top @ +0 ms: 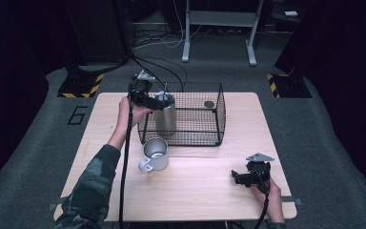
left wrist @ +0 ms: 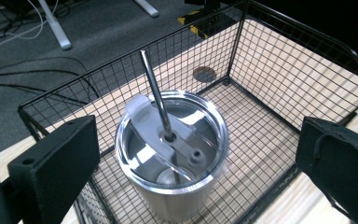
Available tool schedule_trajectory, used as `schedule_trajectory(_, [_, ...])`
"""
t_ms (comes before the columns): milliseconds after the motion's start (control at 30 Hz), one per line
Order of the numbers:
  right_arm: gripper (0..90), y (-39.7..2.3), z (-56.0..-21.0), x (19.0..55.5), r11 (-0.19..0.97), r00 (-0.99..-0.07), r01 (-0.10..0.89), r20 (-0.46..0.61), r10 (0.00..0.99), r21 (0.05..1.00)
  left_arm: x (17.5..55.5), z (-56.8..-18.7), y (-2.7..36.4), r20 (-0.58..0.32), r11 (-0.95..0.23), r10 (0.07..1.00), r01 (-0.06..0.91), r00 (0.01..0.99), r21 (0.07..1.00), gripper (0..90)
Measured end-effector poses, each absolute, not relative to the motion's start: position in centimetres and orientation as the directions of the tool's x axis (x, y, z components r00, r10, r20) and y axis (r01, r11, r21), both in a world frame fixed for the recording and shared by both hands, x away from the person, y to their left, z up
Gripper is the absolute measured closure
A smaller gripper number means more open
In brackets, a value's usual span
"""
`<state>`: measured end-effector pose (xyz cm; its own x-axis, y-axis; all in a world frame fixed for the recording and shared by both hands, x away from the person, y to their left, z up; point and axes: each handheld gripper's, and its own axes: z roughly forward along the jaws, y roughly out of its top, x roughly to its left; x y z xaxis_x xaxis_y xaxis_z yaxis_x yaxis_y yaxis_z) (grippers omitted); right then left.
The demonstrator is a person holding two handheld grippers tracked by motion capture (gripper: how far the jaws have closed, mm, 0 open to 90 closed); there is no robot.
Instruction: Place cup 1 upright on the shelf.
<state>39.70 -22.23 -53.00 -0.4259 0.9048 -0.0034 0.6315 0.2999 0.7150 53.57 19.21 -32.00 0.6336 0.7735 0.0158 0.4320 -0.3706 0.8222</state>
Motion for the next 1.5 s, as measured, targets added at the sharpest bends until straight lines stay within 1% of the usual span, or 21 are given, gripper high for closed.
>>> schedule_trajectory(100, [0.0, -22.2, -53.0, 39.7, 0.301, -0.427, 0.631, -0.004, 0.904, 0.715, 52.5, -31.8, 19.6, 0.032, -0.387, 0.765, 0.419, 0.643, 0.821, 0.0])
schedule_trajectory(400, [0.0, -22.2, -53.0, 39.7, 0.300, -0.426, 0.631, -0.004, 0.905, 0.715, 49.7, -32.1, 20.9, 0.044, -0.392, 0.756, 0.398, 0.653, 0.830, 0.0])
schedule_trajectory(567, [0.0, -22.2, -53.0, 39.7, 0.299, -0.425, 0.632, -0.003, 0.905, 0.715, 48.1, -32.9, 21.6, 0.056, -0.406, 0.748, 0.389, 0.661, 0.827, 0.0])
schedule_trajectory(1000, [0.0, -22.2, -53.0, 39.7, 0.300, -0.426, 0.631, -0.004, 0.905, 0.715, 44.5, -35.2, 23.2, 0.042, -0.393, 0.748, 0.391, 0.662, 0.832, 0.0])
schedule_trajectory(1200, [0.0, -22.2, -53.0, 39.7, 0.299, -0.425, 0.632, -0.003, 0.905, 0.715, 43.1, -37.0, 23.2, 0.038, -0.398, 0.742, 0.394, 0.669, 0.829, 0.0])
schedule_trajectory(1500, [0.0, -22.2, -53.0, 39.7, 0.299, -0.425, 0.631, -0.003, 0.905, 0.715, 41.8, -38.7, 22.8, 0.018, -0.388, 0.733, 0.397, 0.680, 0.832, 0.0])
